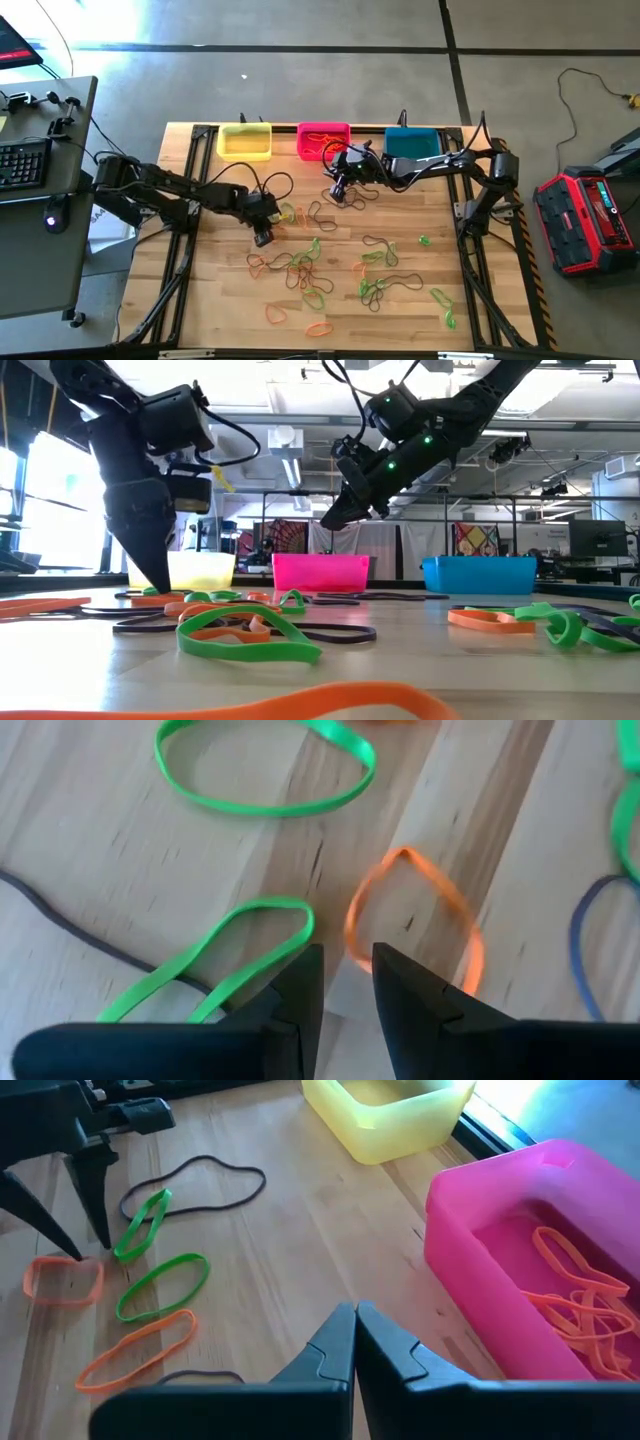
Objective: Sort rubber bands into baskets
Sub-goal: Put the orange rubber band into the pink bin
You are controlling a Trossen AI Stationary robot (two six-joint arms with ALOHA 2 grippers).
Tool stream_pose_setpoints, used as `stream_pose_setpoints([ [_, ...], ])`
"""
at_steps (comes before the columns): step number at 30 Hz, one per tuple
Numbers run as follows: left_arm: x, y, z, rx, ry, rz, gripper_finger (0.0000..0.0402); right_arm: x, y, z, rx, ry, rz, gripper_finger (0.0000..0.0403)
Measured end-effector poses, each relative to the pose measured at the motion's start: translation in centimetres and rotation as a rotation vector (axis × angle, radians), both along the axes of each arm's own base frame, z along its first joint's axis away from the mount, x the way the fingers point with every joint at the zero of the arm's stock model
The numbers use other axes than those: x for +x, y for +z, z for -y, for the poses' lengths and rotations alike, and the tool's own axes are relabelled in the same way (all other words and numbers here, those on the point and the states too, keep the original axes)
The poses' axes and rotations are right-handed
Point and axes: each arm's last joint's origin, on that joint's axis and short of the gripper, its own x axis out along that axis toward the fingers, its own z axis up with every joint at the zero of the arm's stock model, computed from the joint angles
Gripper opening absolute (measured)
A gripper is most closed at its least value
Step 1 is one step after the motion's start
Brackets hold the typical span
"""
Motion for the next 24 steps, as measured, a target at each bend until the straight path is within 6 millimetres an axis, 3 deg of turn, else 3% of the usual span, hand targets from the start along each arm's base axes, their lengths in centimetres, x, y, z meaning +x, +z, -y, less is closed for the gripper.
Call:
stream_pose_setpoints([
  [24, 0.26, -0.68, 0.08, -0.031, -0.004, -0.033, 0.0072, -0.03, -0.06, -0.01, -0.004, 0.004, -0.009, 0.0000],
])
